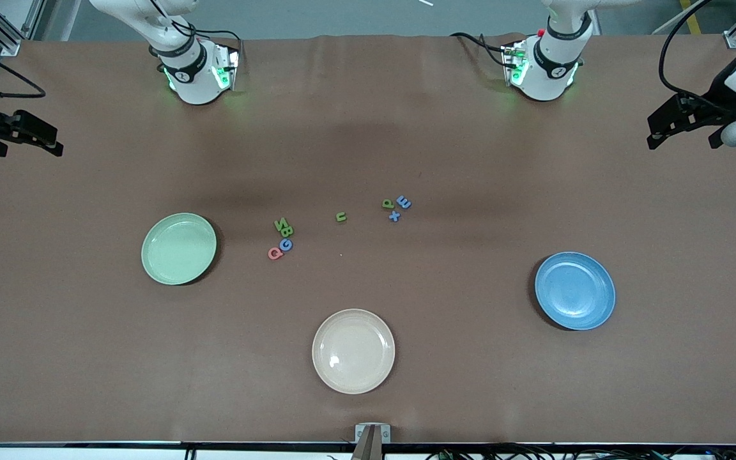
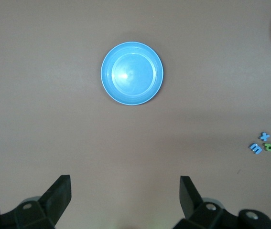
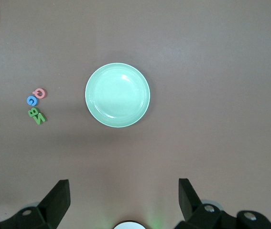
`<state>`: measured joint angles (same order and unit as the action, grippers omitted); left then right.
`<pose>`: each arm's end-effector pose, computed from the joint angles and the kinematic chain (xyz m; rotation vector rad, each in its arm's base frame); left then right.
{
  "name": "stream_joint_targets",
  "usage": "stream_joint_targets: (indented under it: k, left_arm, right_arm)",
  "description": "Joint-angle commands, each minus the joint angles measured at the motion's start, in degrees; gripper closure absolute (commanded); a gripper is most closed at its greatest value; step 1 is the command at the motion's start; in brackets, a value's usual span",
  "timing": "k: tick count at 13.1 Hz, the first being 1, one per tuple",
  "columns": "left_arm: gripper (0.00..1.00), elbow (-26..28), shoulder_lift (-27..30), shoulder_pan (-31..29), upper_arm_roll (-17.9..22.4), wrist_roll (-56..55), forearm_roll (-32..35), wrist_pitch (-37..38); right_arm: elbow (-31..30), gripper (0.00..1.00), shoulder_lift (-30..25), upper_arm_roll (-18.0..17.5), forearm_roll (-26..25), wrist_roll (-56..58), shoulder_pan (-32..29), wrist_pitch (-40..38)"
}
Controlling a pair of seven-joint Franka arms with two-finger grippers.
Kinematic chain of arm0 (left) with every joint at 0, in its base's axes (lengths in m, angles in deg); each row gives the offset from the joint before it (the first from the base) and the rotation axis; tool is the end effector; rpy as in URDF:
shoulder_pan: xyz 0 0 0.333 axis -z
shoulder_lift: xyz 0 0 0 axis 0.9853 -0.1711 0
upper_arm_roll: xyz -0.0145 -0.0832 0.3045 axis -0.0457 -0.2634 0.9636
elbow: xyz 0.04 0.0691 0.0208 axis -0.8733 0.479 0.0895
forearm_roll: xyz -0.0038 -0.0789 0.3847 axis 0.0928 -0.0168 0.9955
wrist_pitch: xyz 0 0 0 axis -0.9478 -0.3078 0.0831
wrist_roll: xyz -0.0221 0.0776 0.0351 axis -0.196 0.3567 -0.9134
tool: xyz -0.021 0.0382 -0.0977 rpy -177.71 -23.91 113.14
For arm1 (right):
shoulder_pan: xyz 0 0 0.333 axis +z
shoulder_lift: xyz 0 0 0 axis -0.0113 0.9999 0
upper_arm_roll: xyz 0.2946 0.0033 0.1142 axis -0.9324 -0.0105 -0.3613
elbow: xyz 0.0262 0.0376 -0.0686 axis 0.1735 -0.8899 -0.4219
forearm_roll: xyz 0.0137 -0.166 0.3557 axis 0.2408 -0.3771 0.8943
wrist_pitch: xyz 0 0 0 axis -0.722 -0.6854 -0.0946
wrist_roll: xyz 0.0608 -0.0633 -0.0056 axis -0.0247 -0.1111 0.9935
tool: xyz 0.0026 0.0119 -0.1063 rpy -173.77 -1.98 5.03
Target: Sort upper and lower case letters into plates
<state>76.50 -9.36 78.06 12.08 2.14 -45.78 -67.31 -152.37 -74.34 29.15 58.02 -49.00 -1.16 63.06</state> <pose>0.5156 -0.0512 0.6555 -3.1162 0.0225 -0.0455 0.5143 -0.0266 0.6260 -3.1380 0.0084 0.1183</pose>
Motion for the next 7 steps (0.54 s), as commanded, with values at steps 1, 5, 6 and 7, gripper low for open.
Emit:
stream_joint_targets:
  k: [1, 5, 6, 7]
  left_arm:
    - [0.00, -0.84, 0.09, 0.15, -0.09, 0.36, 0.02, 1.04]
    - [0.00, -0.93, -0.69, -0.11, 0.00, 0.36, 0.02, 1.04]
    - [0.00, -0.84, -0.96, -0.11, -0.09, 0.27, -0.07, 1.04]
    - [0.00, -0.06, -1.05, 0.06, -0.18, -0.34, -0.42, 1.04]
  right_arm:
    - [-2.26, 0.00, -1.69, -0.22, 0.68, -0.25, -0.72, 1.27]
    - [-2.26, 0.00, -1.77, 0.04, 1.83, -0.16, -1.16, 1.98]
    - [-2.26, 0.00, -1.77, -0.05, 1.83, -0.16, -1.16, 2.07]
    - [-2.26, 0.00, -1.77, -0.05, 1.92, -0.16, -1.16, 2.33]
